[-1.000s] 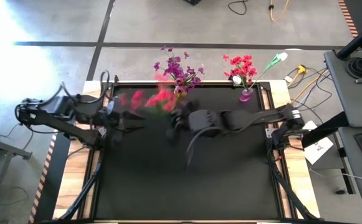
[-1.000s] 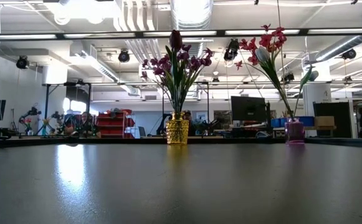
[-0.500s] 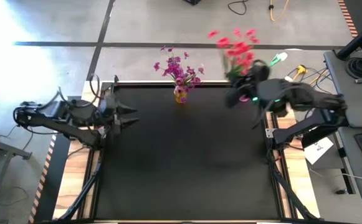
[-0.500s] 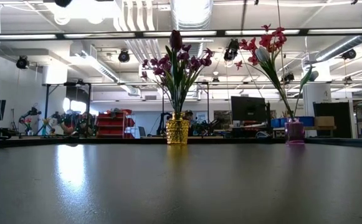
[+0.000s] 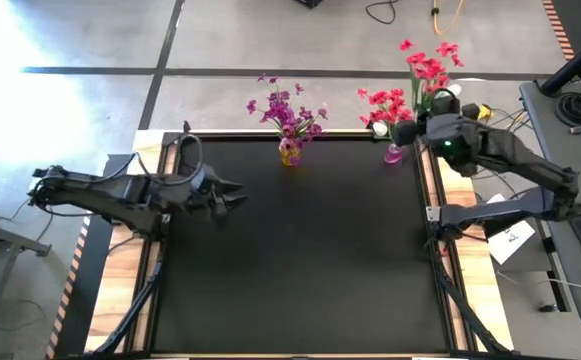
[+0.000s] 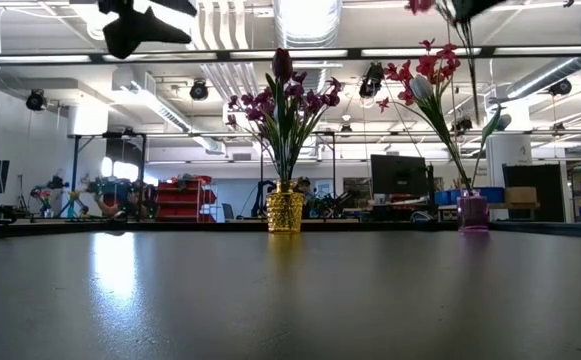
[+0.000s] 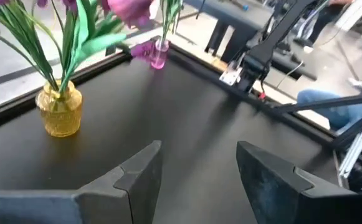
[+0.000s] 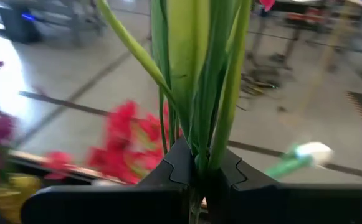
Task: Sort flowers into vase by color
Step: Put the red flowers into the violet flower vase
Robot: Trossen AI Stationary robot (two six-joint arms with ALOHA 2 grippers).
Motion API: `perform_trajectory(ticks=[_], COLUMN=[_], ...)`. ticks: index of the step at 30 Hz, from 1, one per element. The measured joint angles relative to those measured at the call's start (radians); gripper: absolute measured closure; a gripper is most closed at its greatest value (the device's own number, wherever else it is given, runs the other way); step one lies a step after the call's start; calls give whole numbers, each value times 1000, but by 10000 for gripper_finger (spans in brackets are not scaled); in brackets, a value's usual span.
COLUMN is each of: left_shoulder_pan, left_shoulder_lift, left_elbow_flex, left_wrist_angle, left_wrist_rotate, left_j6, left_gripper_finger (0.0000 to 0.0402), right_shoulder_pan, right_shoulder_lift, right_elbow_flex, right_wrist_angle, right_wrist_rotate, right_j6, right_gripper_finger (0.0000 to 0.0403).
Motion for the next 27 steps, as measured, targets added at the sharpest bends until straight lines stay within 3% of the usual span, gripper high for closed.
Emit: perform_trajectory(ticks=[7,13,20,27], left_shoulder_pan=[42,95,134,174], left_shoulder_lift=[65,94,105,124], left_elbow_flex=[25,70,130,158], left_wrist_angle=[4,-29,-97,-102], left_wrist_rotate=[-18,-18,-17,-17], left_j6=[3,7,51,61], left_gripper_finger=[212,212,212,212], right_shoulder_pan=[-217,-368,-518,-521], right_shoulder_lift=[-53,-88,-96,-112], right_elbow_flex=[-253,-452,-559,-579], right_wrist_angle=[137,530,667,758], right_wrist_rotate=[-44,-162,-286,-296], right_j6=[-78,-286,-297,-292], right_gripper_finger=[390,390,390,390])
